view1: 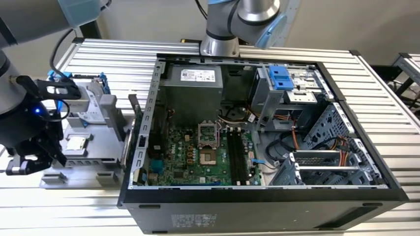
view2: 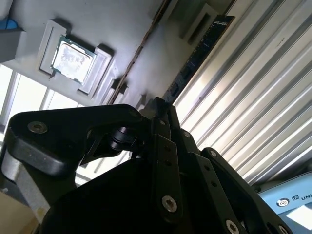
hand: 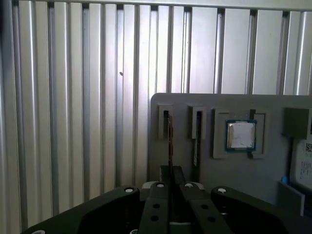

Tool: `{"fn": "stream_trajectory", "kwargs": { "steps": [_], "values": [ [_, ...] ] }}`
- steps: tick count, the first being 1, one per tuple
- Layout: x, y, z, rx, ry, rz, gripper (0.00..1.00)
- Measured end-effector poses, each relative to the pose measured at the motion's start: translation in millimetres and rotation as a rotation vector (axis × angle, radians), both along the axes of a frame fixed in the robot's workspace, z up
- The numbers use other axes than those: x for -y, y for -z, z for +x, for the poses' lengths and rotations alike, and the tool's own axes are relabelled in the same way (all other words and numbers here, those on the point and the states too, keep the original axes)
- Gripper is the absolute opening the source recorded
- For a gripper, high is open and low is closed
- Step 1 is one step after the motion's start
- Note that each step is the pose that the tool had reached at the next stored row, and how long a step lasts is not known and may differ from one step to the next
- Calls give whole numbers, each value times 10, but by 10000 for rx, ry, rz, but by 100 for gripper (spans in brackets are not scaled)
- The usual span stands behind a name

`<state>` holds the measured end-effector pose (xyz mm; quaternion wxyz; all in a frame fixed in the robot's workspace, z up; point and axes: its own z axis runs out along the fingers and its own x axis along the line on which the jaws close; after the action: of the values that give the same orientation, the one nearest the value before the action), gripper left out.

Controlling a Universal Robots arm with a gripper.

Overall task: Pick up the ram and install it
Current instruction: 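Pick up the ram and move it above insertion slot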

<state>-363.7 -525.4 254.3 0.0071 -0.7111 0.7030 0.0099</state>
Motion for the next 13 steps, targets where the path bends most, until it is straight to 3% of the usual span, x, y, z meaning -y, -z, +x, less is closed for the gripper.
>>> {"fn": "stream_trajectory", "kwargs": {
  "steps": [13],
  "values": [
    [0, -193, 0, -1, 0, 0, 0]
  ]
}}
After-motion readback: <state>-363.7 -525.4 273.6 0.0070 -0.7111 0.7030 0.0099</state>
